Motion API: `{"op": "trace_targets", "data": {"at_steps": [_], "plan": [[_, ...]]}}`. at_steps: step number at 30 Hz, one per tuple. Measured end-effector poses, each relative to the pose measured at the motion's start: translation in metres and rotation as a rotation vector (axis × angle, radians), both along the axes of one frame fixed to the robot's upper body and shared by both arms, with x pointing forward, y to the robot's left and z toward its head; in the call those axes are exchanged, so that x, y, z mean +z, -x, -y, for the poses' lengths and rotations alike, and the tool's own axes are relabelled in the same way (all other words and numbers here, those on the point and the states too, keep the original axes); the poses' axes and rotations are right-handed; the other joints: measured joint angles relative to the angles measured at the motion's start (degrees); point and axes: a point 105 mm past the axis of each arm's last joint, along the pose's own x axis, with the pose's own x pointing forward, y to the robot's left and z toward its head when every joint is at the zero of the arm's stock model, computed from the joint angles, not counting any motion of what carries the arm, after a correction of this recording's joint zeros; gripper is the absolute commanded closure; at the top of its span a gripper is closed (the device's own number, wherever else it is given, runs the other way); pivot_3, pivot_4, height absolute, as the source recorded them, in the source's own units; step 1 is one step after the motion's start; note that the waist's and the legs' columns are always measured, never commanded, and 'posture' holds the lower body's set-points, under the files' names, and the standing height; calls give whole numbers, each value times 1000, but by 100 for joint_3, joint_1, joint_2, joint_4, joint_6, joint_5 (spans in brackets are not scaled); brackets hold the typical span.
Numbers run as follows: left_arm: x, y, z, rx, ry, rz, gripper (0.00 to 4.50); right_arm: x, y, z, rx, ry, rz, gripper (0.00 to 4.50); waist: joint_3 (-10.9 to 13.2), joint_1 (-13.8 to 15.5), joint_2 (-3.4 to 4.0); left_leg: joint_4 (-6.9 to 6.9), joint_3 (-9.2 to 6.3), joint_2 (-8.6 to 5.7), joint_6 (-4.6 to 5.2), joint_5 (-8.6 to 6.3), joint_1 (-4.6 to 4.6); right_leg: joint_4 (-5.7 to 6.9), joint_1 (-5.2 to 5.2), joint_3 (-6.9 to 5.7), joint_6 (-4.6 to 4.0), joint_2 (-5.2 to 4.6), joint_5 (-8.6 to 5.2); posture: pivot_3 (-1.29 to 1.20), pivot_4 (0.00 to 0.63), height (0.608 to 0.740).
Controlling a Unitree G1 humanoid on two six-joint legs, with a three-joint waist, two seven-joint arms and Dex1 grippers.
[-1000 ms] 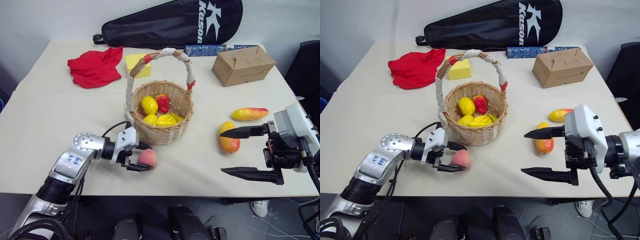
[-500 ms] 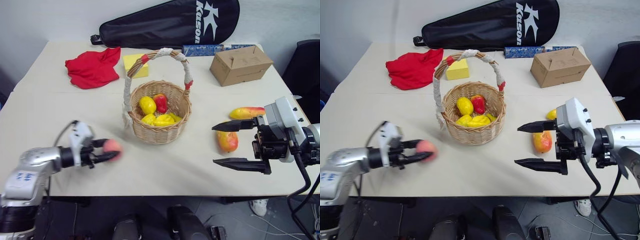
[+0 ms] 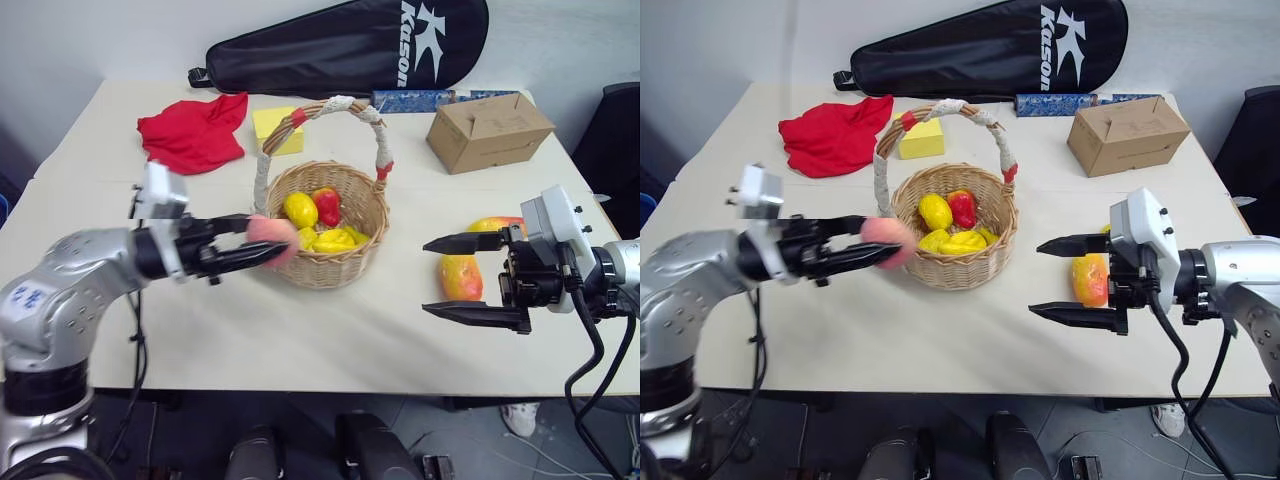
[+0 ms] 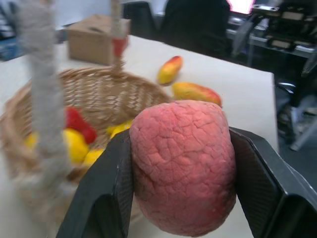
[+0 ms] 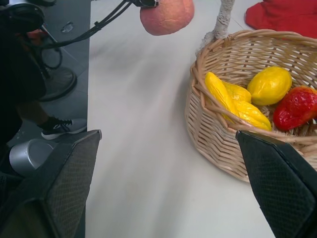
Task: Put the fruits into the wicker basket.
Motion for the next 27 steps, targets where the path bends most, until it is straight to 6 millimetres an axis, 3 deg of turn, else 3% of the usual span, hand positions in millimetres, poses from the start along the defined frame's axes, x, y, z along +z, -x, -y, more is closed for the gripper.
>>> {"op": "trace_targets", "data": {"at_steps": [5, 9, 10, 15, 21, 27], "plan": [[12, -48, 40, 196, 9, 21, 2122, -6, 2, -2, -28, -13, -1, 0, 0, -5, 0, 8, 4, -1, 0, -1, -4, 1, -5, 10, 4, 3, 2, 0, 150, 740], [-1, -60, 51, 280, -17, -16, 2122, -8, 5, 0, -66, -18, 9, 0, 0, -25, 0, 1, 0, 7, -11, 5, -5, 8, -13, 10, 4, 13, 2, 0, 150, 740], [-4, -61, 52, 289, -34, -14, 1413, -8, 5, 1, -77, -21, 13, 0, 0, -19, 0, 1, -2, 8, -16, 7, -5, 10, -15, 10, 4, 15, 2, 0, 150, 740], [-12, -61, 54, 277, -92, -11, 34, -4, 7, 3, -111, -35, 34, 0, 1, -15, 1, 12, 0, 4, -15, 7, 2, 21, -8, 12, 3, 11, 1, 0, 150, 740], [-5, -56, 44, 234, -86, 1, 34, -3, 5, 8, -153, -47, 39, 0, 1, -12, 1, 11, 0, 4, -15, 7, 0, 21, -10, 11, 3, 10, 1, 0, 150, 740], [38, -19, 16, 20, 83, 47, 34, -7, -6, 25, -310, -43, 56, 0, 1, -20, 1, 9, 0, 7, -16, 8, 2, 22, -9, 8, 2, 9, 1, 0, 150, 740]]}}
